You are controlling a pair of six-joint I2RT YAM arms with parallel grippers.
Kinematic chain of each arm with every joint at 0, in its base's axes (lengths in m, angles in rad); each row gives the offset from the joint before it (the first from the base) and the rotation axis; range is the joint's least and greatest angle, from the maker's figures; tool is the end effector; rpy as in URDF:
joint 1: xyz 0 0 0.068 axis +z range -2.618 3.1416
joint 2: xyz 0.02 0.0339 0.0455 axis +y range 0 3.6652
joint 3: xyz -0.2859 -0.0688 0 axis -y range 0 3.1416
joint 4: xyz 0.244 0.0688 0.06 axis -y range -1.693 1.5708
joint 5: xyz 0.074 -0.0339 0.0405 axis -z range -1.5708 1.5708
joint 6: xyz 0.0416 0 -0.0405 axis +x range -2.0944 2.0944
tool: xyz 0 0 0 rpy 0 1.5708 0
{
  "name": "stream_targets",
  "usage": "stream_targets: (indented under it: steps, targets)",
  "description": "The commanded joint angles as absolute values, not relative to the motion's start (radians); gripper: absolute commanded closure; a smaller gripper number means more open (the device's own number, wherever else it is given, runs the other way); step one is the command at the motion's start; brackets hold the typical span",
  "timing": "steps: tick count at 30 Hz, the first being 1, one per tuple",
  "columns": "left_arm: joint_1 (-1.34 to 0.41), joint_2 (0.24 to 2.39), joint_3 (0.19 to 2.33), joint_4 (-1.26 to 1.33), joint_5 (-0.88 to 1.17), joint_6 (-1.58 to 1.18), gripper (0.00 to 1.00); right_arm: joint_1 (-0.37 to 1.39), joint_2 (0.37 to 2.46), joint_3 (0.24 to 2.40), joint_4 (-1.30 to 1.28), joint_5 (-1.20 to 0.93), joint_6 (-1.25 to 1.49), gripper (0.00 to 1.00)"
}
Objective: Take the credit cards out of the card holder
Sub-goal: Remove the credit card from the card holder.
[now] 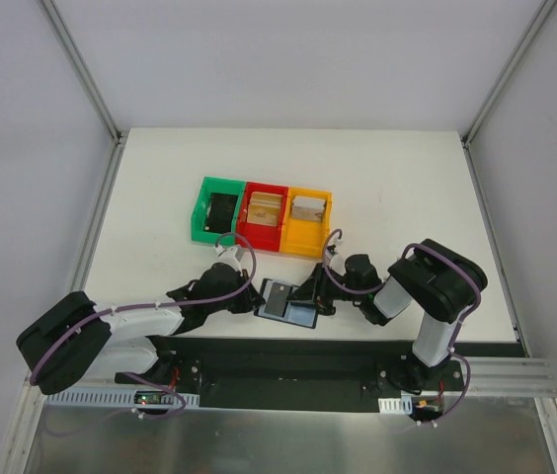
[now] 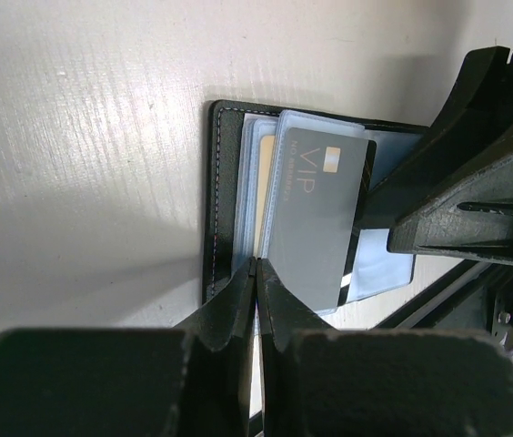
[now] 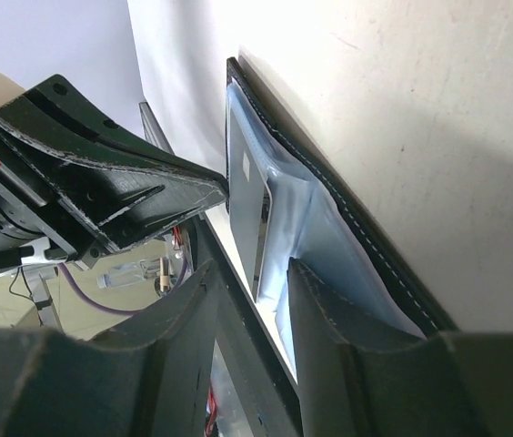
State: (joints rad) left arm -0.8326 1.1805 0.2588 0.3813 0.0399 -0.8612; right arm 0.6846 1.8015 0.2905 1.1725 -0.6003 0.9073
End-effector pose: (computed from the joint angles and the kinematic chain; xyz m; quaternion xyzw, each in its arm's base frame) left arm 0.1371 -0.1532 0.1603 -0.0026 0.8701 -0.3806 0.3133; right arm 0.1881 0.1839 0.1159 -0.0832 0.7938 0.5633 0.2138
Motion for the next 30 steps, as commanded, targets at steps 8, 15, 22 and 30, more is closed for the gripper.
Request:
stream_targets:
  steps: [8, 15, 22, 30]
  targets:
    - [-0.847, 1.219, 0.235, 0.448, 0.045, -0.911, 1.0, 0.683, 1.783, 0.33, 1.181, -0.607, 0.902, 0.66]
    - [-0.85, 1.21, 0.229, 0.451, 0.041, -0.92, 1.0, 0.683, 1.779, 0.344, 1.183, -0.601, 0.907, 0.71]
    - [-0.853, 1.201, 0.221, 0.449, 0.032, -0.917, 1.0, 0.681, 1.773, 0.339, 1.181, -0.6, 0.908, 0.81]
    - [-0.853, 1.197, 0.215, 0.443, 0.012, -0.917, 1.0, 0.675, 1.756, 0.319, 1.181, -0.603, 0.904, 0.97]
